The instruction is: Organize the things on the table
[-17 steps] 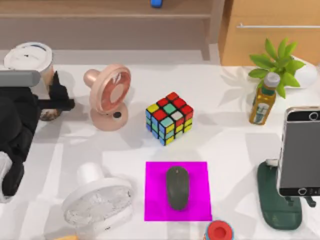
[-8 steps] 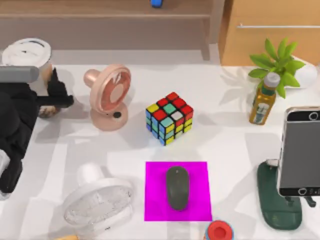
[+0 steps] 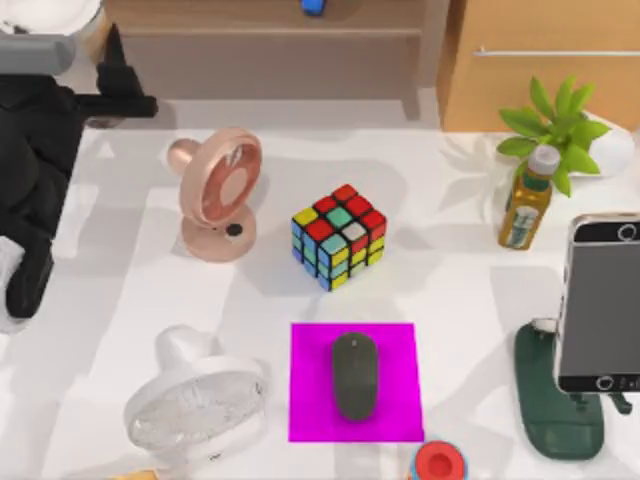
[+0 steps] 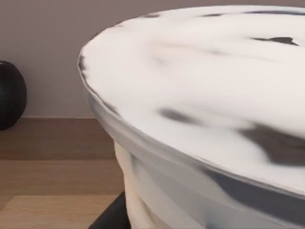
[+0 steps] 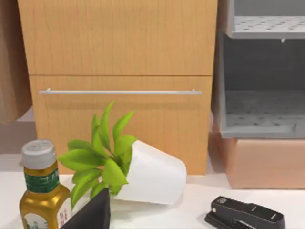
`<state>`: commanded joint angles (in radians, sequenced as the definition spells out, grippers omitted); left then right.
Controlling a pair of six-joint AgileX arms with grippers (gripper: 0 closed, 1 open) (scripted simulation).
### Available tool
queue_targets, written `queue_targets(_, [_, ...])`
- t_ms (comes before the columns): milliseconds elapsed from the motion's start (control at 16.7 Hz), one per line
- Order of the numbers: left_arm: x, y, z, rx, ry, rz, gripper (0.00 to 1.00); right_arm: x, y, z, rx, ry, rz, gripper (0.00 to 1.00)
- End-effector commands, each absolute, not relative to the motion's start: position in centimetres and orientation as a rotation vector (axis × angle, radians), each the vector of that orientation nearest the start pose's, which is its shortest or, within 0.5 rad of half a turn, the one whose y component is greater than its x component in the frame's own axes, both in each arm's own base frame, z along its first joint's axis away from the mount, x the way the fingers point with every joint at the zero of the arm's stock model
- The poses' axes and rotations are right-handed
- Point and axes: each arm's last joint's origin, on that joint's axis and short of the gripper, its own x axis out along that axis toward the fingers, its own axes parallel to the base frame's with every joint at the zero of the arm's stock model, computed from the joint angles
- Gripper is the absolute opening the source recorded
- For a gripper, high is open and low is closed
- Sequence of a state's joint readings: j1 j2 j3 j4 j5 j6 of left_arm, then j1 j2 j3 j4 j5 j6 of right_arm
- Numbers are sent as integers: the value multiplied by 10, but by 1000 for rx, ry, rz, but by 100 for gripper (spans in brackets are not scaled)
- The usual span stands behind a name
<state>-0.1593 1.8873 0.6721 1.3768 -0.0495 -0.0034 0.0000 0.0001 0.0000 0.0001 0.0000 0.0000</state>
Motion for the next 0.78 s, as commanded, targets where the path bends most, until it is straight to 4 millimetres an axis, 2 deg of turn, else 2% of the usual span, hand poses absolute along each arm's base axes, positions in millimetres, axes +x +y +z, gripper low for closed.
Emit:
queue_targets(300, [370, -69, 209, -50, -222, -119, 0, 106, -1, 160, 0, 0, 0, 100])
queue_targets(780, [423, -81, 243, -30, -60, -90, 0, 106, -1, 160, 0, 0, 0, 100])
